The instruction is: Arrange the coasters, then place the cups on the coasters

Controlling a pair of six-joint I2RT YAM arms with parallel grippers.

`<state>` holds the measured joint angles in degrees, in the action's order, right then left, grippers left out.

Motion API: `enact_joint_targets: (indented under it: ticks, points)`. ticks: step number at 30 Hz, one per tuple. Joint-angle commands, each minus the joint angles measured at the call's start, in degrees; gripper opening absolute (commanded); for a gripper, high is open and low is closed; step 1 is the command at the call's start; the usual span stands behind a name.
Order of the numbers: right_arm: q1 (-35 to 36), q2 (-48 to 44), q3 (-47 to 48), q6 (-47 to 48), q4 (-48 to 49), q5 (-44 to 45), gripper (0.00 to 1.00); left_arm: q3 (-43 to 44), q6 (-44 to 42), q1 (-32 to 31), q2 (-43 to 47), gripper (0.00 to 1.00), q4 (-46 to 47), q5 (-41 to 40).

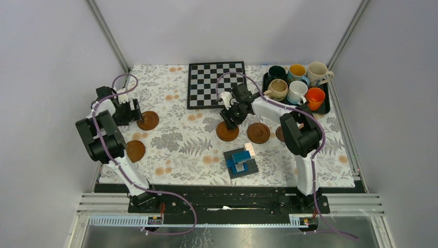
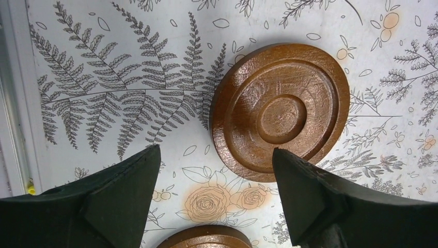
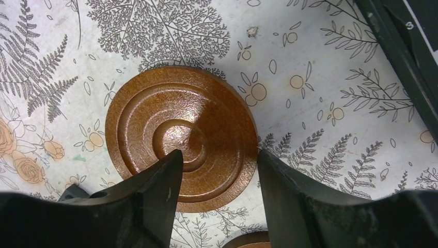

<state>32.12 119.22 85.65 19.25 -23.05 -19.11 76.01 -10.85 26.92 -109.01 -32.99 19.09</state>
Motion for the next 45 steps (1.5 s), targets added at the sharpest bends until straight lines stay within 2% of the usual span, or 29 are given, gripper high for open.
enact_joint_targets:
  ticks: [1, 8, 13, 19, 27, 36, 45]
  points:
    - [1.0, -0.15, -0.16, 1.94, -1.04, -0.21, 0.6, -0.24, -1.42, -1.04, -0.52, 0.86, 2.95, -1.0]
    - [1.1, -1.74, -3.03, 2.34, -1.0, 0.6, 0.57, -0.45, -1.48, -2.54, -1.09, 0.83, 3.02, -0.66]
    - [1.09, -2.49, -3.03, 1.91, -1.16, 1.08, 0.63, -0.47, -1.52, -3.45, -2.5, 0.79, 3.64, -0.69]
    - [1.06, -3.84, -1.21, -0.62, -1.41, 1.6, 0.71, -0.55, -2.49, -6.06, -3.68, 0.67, 3.76, -0.53]
    - [0.23, -5.93, 0.64, -3.37, -0.9, 1.32, 0.75, -2.78, -4.27, -11.61, -3.15, 0.5, 4.94, -1.87]
    - [-2.29, -7.45, 1.12, -5.33, -0.77, 0.59, 0.77, -11.16, -7.91, -22.08, 1.75, 0.42, 6.2, -3.04]
    - [-2.65, -7.19, 0.15, -4.3, -1.29, -0.04, 0.77, -16.19, -2.85, -32.11, 5.18, 0.41, 7.51, -1.86]
